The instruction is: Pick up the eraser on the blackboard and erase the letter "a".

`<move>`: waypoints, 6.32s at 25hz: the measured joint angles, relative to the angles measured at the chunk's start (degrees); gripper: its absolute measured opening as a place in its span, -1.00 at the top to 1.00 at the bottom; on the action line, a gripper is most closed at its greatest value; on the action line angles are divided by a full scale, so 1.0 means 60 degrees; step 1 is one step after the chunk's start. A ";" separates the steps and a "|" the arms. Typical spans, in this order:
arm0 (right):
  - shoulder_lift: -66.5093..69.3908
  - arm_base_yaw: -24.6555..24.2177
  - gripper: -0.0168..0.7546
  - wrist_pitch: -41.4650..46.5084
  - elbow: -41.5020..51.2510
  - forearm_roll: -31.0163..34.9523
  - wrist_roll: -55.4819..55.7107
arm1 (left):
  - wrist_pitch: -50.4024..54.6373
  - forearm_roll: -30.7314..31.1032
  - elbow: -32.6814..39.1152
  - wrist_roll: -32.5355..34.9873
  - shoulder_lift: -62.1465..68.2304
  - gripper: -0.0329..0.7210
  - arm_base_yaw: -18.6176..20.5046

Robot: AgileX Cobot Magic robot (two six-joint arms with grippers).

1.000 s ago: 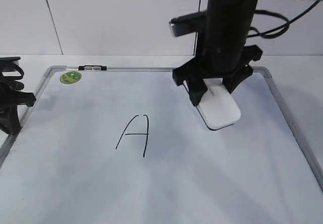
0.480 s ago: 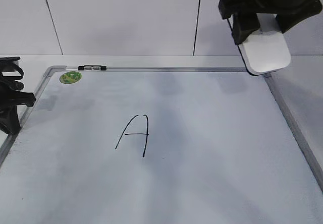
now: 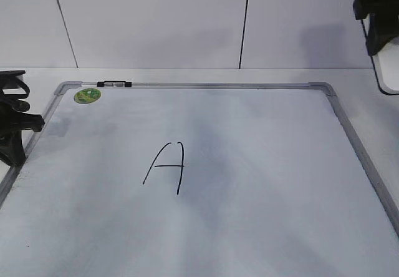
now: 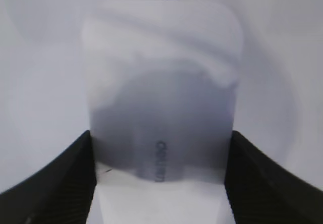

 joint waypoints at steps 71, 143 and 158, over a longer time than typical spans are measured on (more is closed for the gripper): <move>0.4360 -0.2027 -0.48 -0.0248 -0.0296 0.2983 -0.2202 | 0.0000 -0.0222 0.0000 0.0068 0.0000 0.83 0.0000; 0.2423 -0.2027 -0.59 -0.0251 -0.0339 0.2866 -0.2470 | 0.0544 -0.0079 0.0037 0.0068 -0.2222 0.21 0.0021; -0.0465 -0.2027 -0.58 -0.0038 -0.0339 0.4702 -0.2610 | 0.2684 -0.0268 0.0054 0.0068 -0.7268 0.21 0.0021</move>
